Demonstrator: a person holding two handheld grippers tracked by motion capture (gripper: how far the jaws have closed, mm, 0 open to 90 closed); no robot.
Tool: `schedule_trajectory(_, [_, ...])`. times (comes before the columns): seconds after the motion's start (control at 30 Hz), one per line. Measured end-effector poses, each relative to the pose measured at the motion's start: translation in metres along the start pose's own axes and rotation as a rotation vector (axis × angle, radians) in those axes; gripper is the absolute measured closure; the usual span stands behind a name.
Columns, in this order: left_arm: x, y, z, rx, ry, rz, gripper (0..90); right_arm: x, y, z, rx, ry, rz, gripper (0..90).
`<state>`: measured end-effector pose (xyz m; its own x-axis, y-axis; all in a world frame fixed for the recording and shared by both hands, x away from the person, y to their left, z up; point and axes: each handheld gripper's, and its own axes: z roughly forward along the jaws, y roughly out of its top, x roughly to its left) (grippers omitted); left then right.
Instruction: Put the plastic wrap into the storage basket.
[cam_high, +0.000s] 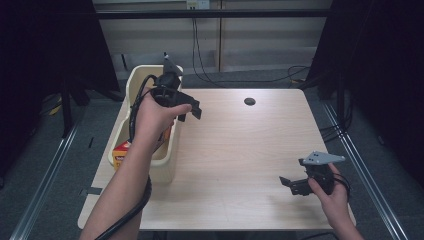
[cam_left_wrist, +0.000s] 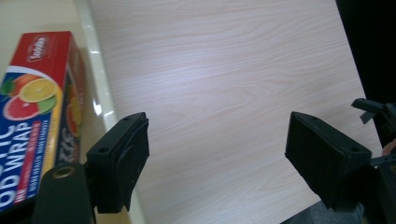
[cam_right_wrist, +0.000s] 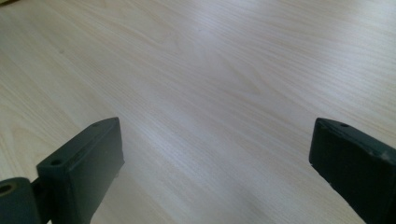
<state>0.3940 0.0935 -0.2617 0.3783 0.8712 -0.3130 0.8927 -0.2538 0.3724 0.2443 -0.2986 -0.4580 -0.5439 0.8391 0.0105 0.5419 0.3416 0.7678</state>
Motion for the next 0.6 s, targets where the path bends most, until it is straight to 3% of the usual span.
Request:
schedule_trajectory(0.2, [-0.013, -0.003, 0.016, 0.019, -0.027, 0.046, 20.8, 0.000, 0.000, 0.000, -0.002, 0.000, -0.002, 2.8])
schedule_trajectory(0.6, [-0.034, -0.011, 0.044, 0.010, -0.071, 0.105, 19.2, 0.000, 0.000, 0.000, -0.002, 0.002, -0.009, 2.8])
